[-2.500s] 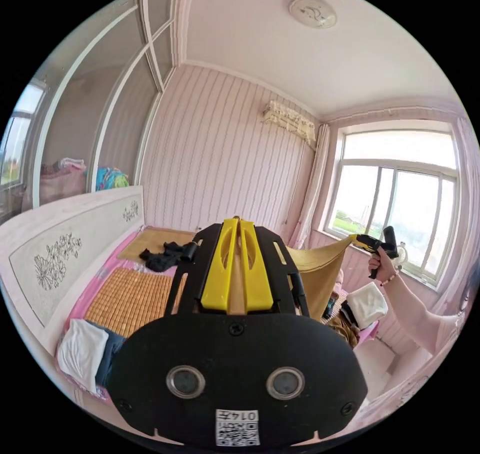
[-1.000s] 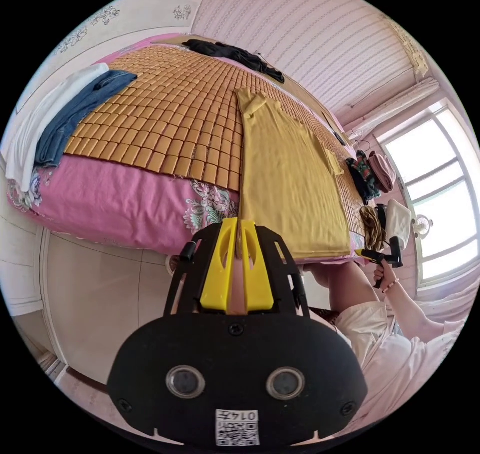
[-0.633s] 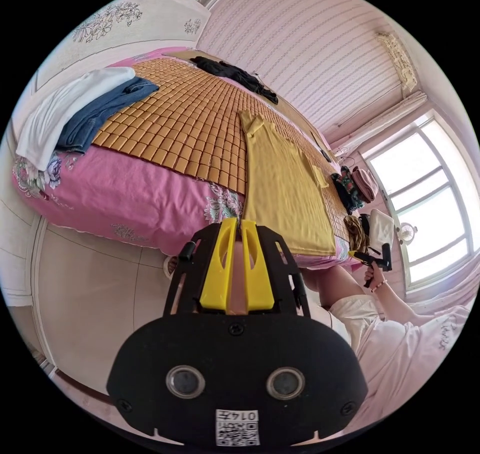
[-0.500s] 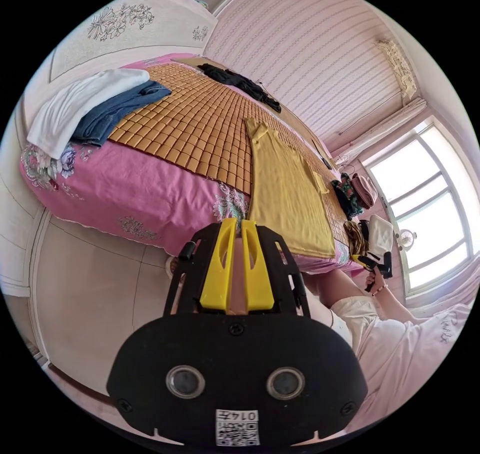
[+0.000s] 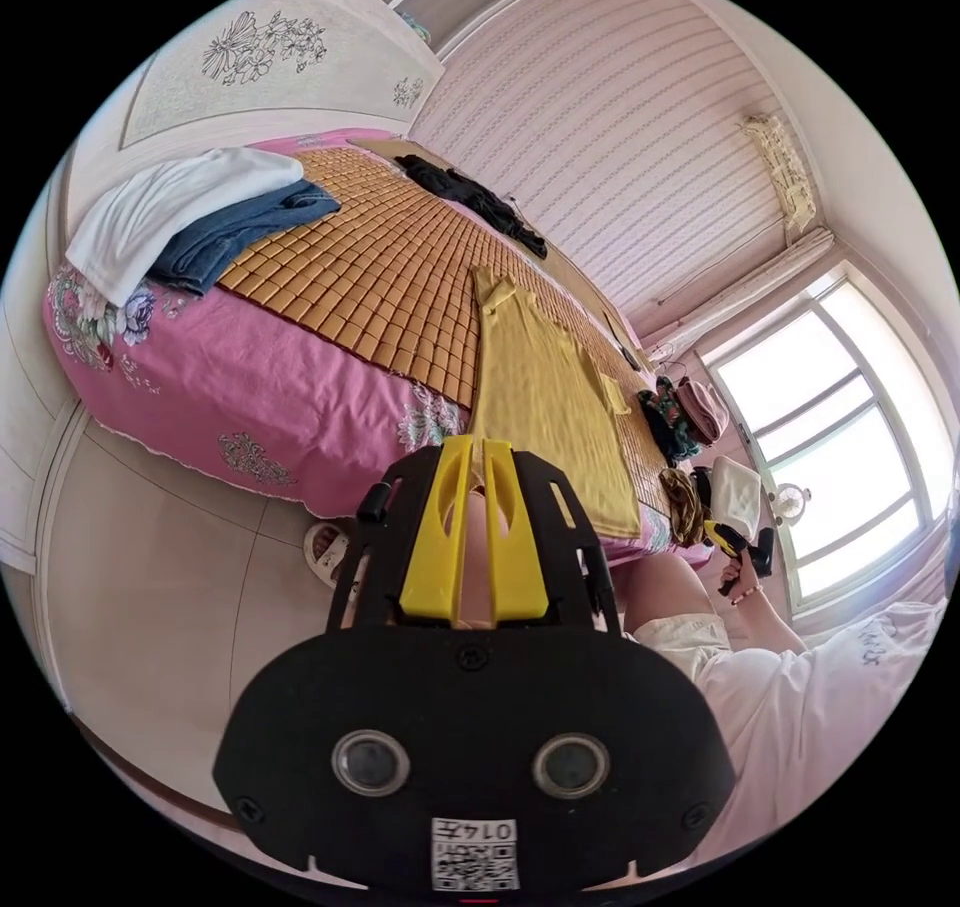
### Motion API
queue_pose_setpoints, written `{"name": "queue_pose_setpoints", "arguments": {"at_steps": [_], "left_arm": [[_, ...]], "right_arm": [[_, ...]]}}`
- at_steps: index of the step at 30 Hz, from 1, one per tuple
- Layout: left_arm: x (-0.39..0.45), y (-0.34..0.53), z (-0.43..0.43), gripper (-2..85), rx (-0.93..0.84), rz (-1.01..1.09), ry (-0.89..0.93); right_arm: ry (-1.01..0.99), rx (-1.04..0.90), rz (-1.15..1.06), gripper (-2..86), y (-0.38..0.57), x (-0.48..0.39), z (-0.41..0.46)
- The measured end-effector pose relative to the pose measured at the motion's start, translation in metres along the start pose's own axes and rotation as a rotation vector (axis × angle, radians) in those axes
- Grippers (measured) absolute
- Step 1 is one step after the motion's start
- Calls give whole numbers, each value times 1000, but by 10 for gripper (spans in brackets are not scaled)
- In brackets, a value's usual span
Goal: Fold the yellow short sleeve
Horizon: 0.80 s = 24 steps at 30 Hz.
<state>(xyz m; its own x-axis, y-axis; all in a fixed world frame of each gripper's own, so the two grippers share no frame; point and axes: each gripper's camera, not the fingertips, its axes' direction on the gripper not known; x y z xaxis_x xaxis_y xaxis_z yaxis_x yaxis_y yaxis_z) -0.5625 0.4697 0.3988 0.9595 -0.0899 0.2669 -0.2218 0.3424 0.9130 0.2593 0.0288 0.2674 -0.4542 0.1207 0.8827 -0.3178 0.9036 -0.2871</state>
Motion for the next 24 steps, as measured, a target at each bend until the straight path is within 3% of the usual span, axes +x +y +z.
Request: {"name": "queue_pose_setpoints", "arguments": {"at_steps": [8,16,24], "left_arm": [[61,-24,-2,24,1,119,-38],[118,-35,3,38,-9,199,6],[165,-52,19,39,-73,169,-66]], "right_arm": [[-12,-48,-24,3,-4,7,8],[23,9,-51,-2,-18,14,-2],[48,149,-38,-2,-29,28,-28]]}}
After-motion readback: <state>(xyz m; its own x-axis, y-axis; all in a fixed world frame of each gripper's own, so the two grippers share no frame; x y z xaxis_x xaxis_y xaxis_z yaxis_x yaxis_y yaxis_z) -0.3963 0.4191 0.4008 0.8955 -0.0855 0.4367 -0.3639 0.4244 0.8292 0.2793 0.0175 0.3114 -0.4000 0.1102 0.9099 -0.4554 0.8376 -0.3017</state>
